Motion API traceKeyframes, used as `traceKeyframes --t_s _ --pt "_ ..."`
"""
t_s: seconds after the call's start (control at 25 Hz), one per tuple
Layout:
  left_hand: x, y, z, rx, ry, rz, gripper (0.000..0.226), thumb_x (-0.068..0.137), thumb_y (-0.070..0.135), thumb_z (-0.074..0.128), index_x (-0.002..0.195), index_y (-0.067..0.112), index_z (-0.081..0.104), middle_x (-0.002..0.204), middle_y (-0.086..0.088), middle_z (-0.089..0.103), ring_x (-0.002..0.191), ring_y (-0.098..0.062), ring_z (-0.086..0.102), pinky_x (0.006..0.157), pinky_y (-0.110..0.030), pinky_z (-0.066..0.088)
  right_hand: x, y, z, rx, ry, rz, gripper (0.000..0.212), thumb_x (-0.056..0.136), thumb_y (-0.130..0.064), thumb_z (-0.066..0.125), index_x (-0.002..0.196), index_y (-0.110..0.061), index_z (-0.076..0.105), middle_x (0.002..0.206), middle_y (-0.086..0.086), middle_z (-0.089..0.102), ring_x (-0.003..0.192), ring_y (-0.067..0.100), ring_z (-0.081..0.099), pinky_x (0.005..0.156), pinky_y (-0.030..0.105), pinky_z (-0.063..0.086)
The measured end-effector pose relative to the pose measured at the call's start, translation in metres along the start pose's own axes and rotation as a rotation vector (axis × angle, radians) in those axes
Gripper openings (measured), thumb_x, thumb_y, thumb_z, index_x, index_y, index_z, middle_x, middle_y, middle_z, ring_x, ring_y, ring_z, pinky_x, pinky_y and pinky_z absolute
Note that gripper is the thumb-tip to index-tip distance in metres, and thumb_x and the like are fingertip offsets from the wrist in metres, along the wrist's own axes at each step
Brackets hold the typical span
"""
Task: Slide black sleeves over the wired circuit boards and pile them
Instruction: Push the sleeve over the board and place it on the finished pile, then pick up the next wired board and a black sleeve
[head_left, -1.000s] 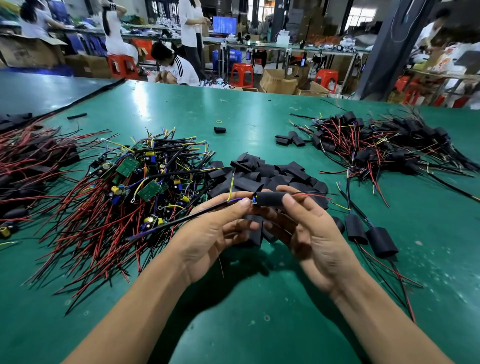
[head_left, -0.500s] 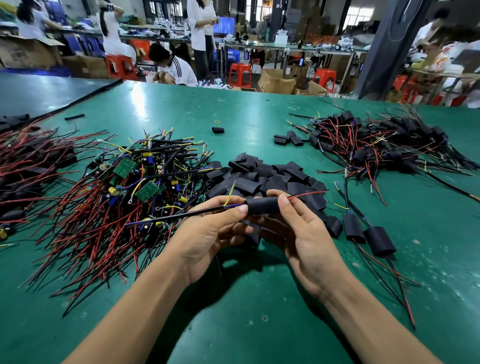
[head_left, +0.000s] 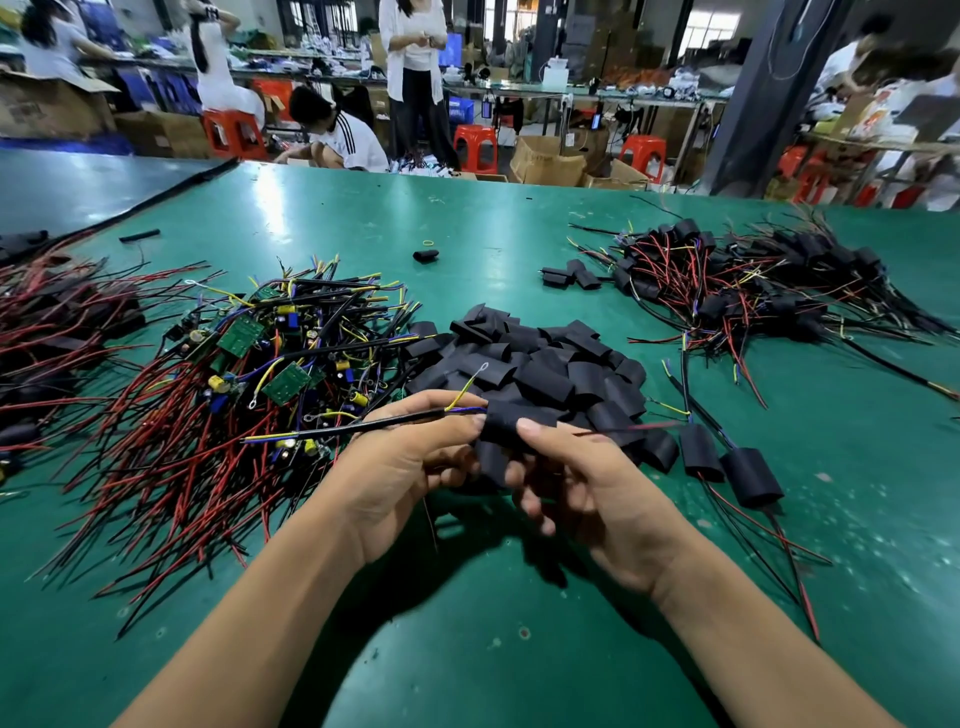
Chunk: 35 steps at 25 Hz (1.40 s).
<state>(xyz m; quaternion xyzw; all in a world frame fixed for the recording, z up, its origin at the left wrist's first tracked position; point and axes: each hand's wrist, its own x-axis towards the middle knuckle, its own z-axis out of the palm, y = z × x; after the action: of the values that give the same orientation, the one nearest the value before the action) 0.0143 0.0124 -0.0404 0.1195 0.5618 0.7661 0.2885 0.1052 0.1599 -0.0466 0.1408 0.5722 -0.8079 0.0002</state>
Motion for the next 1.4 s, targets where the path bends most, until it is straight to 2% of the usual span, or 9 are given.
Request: traceKeyframes --t_s 0.2,0.48,0.6,0.68,0.76,0.84,0.96,1.12,1.4 --pt "0.004 0.002 0.0 -0.019 0.041 0.015 0.026 0.069 0.03 0.074 0.09 0.014 0.073 0.076 -0.004 0.071 0.05 -0.011 0.058 0.056 -0.023 0.042 0.004 -0.005 0.002 0.328 0.041 -0.048 0.023 0.075 -0.038 0.07 0.076 -0.015 0.075 0.071 0.001 0.066 0.044 0.009 0.044 0.038 0.019 0.031" --pt "0.018 -0.007 -0.018 0.129 0.333 0.025 0.006 0.093 0.013 0.065 0.089 0.012 0.069 0.069 -0.002 0.069 0.044 -0.01 0.053 0.045 -0.021 0.039 0.01 -0.015 -0.037 0.842 0.566 -0.236 0.039 0.1 -0.042 0.049 0.071 -0.016 0.055 0.063 0.0 0.058 0.037 0.01 0.038 0.039 0.016 0.029" --pt "0.02 -0.011 -0.03 0.453 0.526 0.223 0.009 0.091 0.015 0.066 0.083 0.016 0.07 0.068 0.0 0.069 0.042 -0.009 0.052 0.046 -0.02 0.04 0.013 -0.012 -0.047 0.943 0.608 -0.233 0.05 0.1 -0.054 0.04 0.069 -0.016 0.048 0.061 0.003 0.057 0.037 0.013 0.039 0.041 0.015 0.029" --pt "0.018 -0.008 -0.038 0.757 0.669 0.4 0.004 0.087 0.019 0.068 0.083 0.02 0.07 0.065 0.008 0.067 0.054 -0.002 0.059 0.055 -0.007 0.039 0.014 -0.01 -0.048 0.951 0.604 -0.236 0.053 0.096 -0.06 0.044 0.067 -0.016 0.048 0.059 0.002 0.057 0.038 0.013 0.039 0.041 0.015 0.029" --pt "0.015 -0.002 -0.046 0.86 0.716 0.404 0.01 0.087 0.02 0.069 0.096 0.017 0.068 0.065 0.01 0.064 0.065 -0.001 0.062 0.059 -0.005 0.038 0.015 -0.01 -0.046 0.926 0.591 -0.231 0.051 0.096 -0.059 0.048 0.066 -0.018 0.047 0.056 -0.001 0.054 0.038 0.012 0.039 0.041 0.015 0.03" --pt "0.016 0.0 -0.054 0.963 0.715 0.301 0.025 0.087 0.024 0.067 0.111 0.014 0.066 0.069 0.004 0.066 0.074 -0.015 0.064 0.069 -0.024 0.047 0.014 -0.011 -0.043 0.855 0.56 -0.222 0.05 0.099 -0.057 0.045 0.066 -0.019 0.046 0.052 -0.005 0.05 0.038 0.01 0.037 0.04 0.015 0.028" --pt "0.016 -0.004 -0.054 1.206 0.658 0.219 0.032 0.087 0.027 0.063 0.117 0.016 0.063 0.081 -0.005 0.068 0.078 -0.028 0.057 0.07 -0.032 0.044 0.014 -0.01 -0.037 0.701 0.518 -0.219 0.053 0.1 -0.059 0.039 0.066 -0.019 0.048 0.052 -0.005 0.047 0.038 0.011 0.034 0.038 0.017 0.026" --pt "0.014 -0.003 -0.051 1.283 0.685 0.256 0.021 0.089 0.024 0.064 0.104 0.009 0.063 0.084 -0.011 0.065 0.081 -0.038 0.062 0.07 -0.038 0.049 0.014 -0.01 -0.036 0.568 0.59 -0.274 0.054 0.102 -0.057 0.035 0.067 -0.019 0.049 0.052 -0.004 0.049 0.039 0.011 0.033 0.039 0.021 0.024" --pt "0.012 0.003 -0.054 1.348 0.673 0.312 0.009 0.087 0.029 0.066 0.084 0.021 0.069 0.084 -0.007 0.068 0.079 -0.036 0.063 0.066 -0.034 0.046 0.011 -0.02 -0.058 0.524 0.786 -0.337 0.044 0.105 -0.045 0.038 0.069 -0.021 0.046 0.055 -0.005 0.045 0.04 0.009 0.031 0.041 0.021 0.023"
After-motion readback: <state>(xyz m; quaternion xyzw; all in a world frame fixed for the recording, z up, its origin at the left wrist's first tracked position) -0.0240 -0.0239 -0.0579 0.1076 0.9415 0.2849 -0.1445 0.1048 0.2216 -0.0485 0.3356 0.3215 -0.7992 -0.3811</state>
